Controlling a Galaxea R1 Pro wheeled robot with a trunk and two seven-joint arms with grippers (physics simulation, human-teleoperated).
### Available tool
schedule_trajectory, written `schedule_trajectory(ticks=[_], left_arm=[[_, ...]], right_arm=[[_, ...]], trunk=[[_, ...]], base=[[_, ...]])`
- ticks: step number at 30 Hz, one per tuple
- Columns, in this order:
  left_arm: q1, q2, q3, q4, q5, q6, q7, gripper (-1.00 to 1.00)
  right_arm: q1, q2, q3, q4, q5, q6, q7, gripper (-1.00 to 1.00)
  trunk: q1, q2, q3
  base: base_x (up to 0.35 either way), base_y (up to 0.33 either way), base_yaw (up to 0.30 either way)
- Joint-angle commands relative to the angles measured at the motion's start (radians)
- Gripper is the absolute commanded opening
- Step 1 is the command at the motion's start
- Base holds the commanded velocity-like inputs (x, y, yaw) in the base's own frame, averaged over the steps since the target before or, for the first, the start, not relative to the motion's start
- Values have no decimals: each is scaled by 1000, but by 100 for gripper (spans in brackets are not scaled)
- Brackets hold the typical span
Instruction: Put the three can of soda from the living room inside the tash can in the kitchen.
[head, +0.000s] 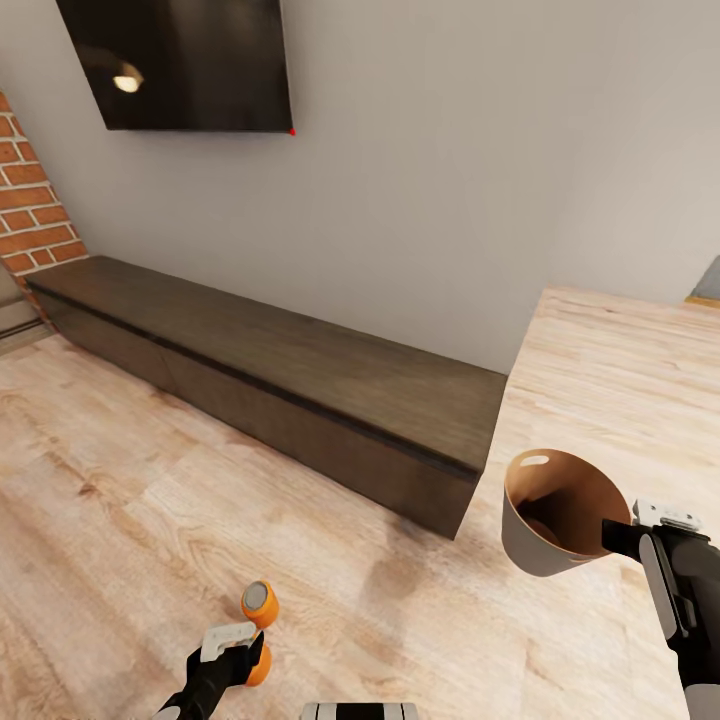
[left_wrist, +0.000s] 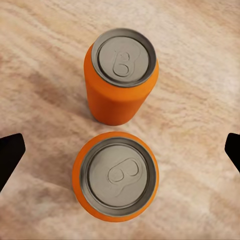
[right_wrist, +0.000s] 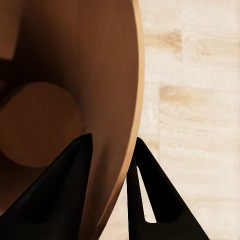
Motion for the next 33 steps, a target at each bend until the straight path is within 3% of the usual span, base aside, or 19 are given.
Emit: schedule_trajectory(ticks=[1, 33], left_arm=[[0, 0, 0, 0, 0, 0, 0, 100], [0, 0, 0, 0, -1, 0, 0, 100]], right_arm=[[-1, 0, 0, -1, -5, 0, 2, -100], [-1, 0, 0, -1, -5, -1, 2, -100]], trunk=[[0, 0, -1], [0, 0, -50]], base=[[1, 0, 0], [0, 0, 0]])
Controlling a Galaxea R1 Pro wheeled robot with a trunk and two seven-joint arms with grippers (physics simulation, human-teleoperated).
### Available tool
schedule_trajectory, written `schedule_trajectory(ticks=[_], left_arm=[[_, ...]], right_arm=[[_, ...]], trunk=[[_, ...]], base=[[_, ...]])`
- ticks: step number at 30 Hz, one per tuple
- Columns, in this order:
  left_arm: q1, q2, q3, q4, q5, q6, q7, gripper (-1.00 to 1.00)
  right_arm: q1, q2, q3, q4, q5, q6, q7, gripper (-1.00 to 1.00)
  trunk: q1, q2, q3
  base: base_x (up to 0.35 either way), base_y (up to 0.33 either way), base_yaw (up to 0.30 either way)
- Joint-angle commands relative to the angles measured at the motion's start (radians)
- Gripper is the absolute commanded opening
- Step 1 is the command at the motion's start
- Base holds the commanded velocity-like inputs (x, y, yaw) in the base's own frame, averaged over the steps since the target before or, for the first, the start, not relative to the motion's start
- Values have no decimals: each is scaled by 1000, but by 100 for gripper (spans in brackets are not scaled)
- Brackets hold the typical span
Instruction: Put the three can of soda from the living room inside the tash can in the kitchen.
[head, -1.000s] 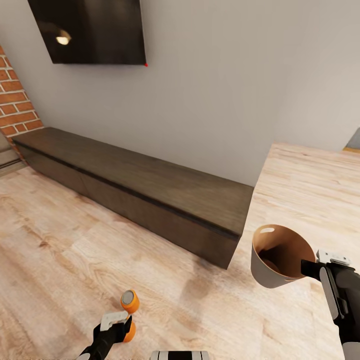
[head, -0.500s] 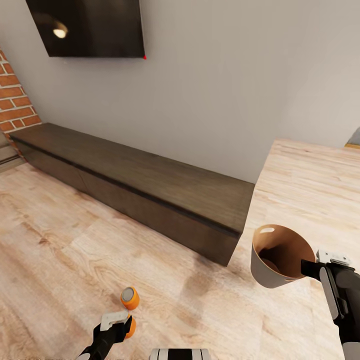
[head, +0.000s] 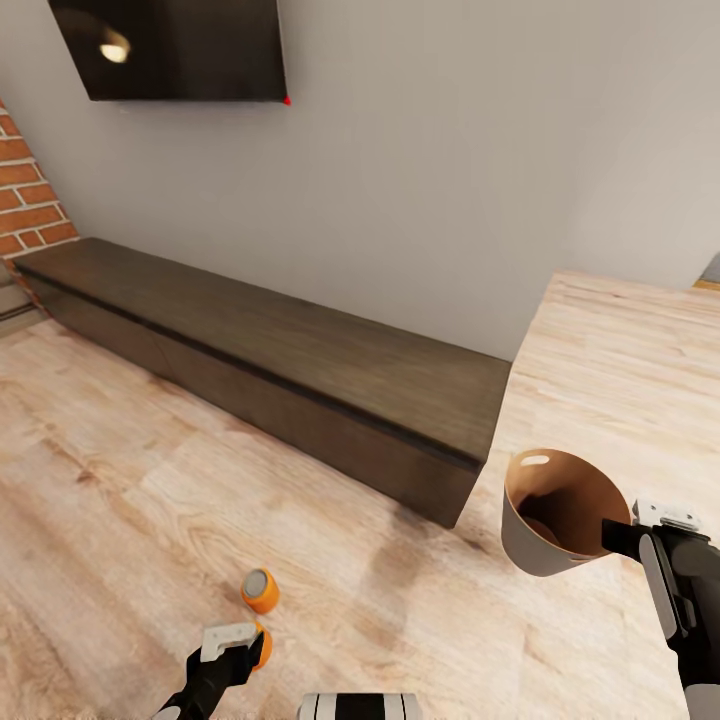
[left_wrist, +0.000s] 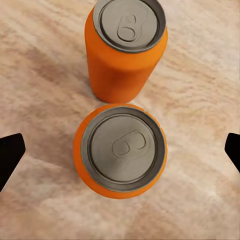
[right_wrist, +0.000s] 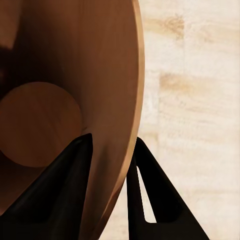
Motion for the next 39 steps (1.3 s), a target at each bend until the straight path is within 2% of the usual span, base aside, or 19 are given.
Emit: schedule_trajectory(ticks=[1, 6, 16, 23, 39], left_arm=[[0, 0, 0, 0, 0, 0, 0, 100], [0, 0, 0, 0, 0, 0, 0, 100], [0, 0, 0, 0, 0, 0, 0, 100], [0, 0, 0, 0, 0, 0, 0, 100], [0, 0, 0, 0, 1, 0, 0, 100]], right_arm=[[-1, 0, 0, -1, -4, 0, 1, -100], [-1, 0, 0, -1, -4, 0, 2, -100], [-2, -1, 0, -27, -1, 0, 1, -100], [-2, -36, -1, -38, 1, 0, 1, -100], [-2, -44, -2, -39, 1, 0, 1, -100]], trunk=[[0, 0, 0], [0, 0, -1], [0, 0, -1], [0, 0, -1], [0, 0, -2]], base=[[110, 0, 0], [189, 0, 0], [22, 0, 0], [1, 0, 0], [0, 0, 0]])
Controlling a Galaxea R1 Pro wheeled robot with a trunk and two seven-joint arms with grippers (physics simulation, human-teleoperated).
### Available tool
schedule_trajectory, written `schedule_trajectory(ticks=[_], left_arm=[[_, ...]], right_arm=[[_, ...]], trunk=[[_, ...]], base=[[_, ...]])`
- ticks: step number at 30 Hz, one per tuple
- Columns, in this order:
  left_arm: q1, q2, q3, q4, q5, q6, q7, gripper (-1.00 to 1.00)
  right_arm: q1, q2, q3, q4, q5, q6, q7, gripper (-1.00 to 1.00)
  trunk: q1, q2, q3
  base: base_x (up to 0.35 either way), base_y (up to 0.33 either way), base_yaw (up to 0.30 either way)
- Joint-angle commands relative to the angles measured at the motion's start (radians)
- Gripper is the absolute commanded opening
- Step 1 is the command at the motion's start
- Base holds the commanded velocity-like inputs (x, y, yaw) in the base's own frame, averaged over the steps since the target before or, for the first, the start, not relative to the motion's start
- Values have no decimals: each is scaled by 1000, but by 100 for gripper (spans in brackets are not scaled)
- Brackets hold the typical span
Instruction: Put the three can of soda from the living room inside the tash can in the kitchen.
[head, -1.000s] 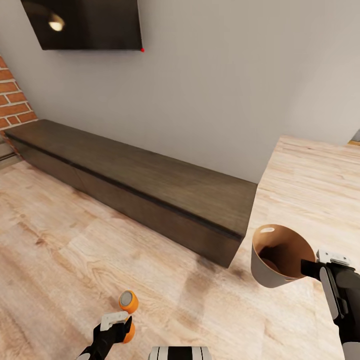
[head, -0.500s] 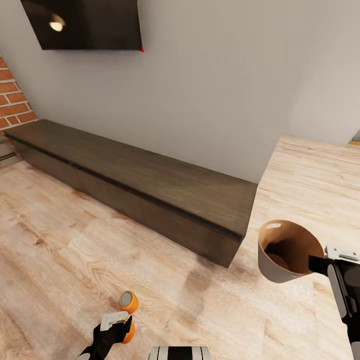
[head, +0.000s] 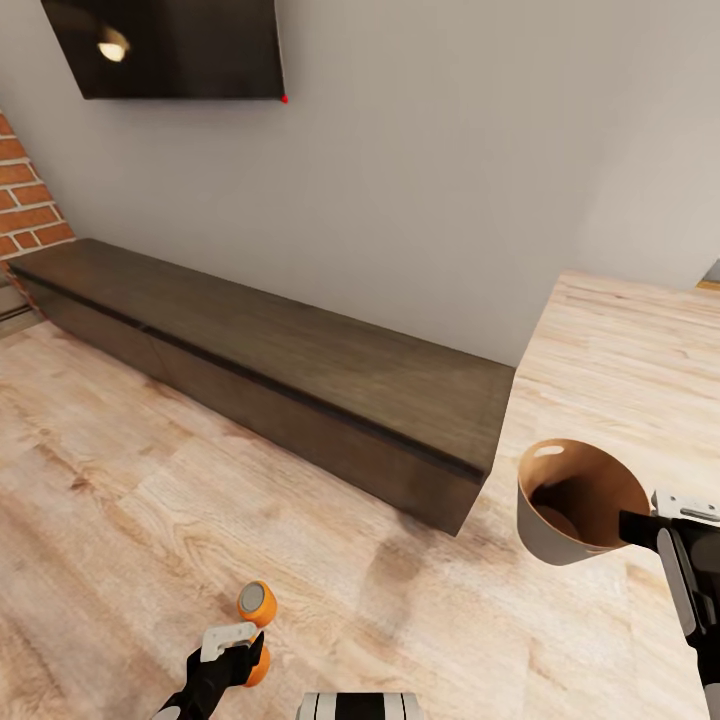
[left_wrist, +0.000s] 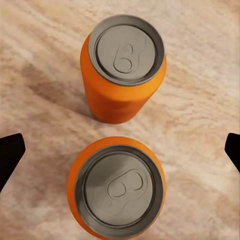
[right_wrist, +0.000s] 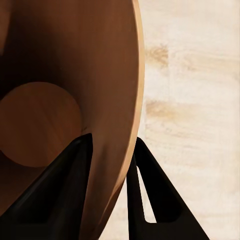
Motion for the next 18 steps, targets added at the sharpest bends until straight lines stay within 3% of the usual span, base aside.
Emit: schedule_trajectory(ticks=[1, 18], left_arm=[[0, 0, 0, 0, 0, 0, 0, 100], [0, 0, 0, 0, 0, 0, 0, 100]], right_arm=[[-1, 0, 0, -1, -3, 0, 2, -100], [-1, 0, 0, -1, -3, 0, 3, -100]], trunk=[[0, 0, -1], [0, 0, -26]], base=[[0, 0, 0], [0, 0, 0]])
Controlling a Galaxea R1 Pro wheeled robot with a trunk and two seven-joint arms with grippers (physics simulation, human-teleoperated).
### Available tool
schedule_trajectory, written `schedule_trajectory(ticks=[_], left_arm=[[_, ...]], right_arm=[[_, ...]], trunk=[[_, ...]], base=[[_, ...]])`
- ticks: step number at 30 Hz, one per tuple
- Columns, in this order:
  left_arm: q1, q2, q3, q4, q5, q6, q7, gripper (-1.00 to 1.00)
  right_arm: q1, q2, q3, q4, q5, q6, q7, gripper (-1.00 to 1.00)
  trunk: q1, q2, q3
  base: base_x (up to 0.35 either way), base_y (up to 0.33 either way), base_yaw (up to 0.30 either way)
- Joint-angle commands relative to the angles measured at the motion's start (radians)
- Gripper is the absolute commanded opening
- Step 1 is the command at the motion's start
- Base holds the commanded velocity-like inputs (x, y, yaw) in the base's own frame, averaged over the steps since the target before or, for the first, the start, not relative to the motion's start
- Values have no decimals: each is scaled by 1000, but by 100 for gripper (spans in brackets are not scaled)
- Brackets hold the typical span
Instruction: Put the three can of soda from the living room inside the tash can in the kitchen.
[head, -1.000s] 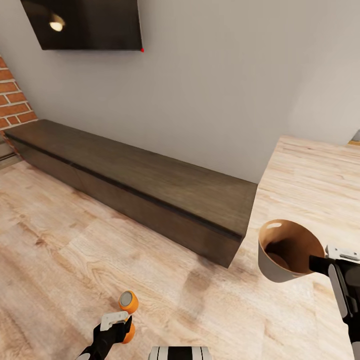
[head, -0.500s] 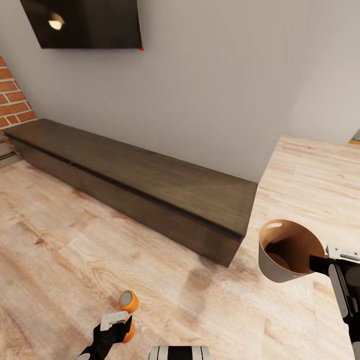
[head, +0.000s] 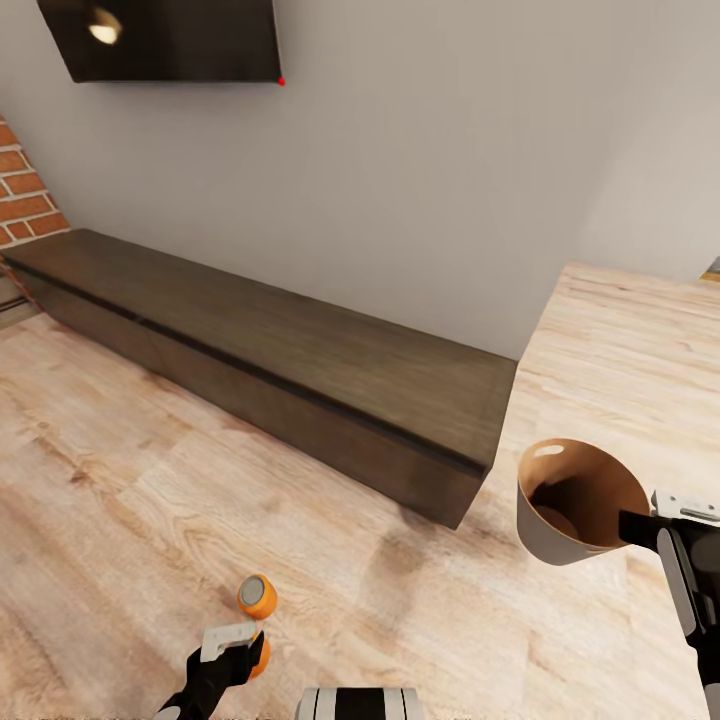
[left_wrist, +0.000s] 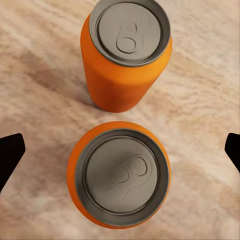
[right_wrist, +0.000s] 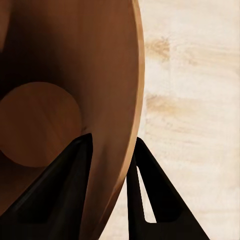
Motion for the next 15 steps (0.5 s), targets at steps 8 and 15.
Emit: schedule_trajectory(ticks=[8, 15], left_arm=[[0, 0, 0, 0, -1, 0, 0, 100], [0, 0, 0, 0, 0, 0, 0, 100]], right_arm=[[-1, 0, 0, -1, -1, 0, 2, -100], [-1, 0, 0, -1, -1, 0, 2, -100]], trunk=[[0, 0, -13], [0, 0, -24]], base=[[0, 0, 0], [0, 0, 0]])
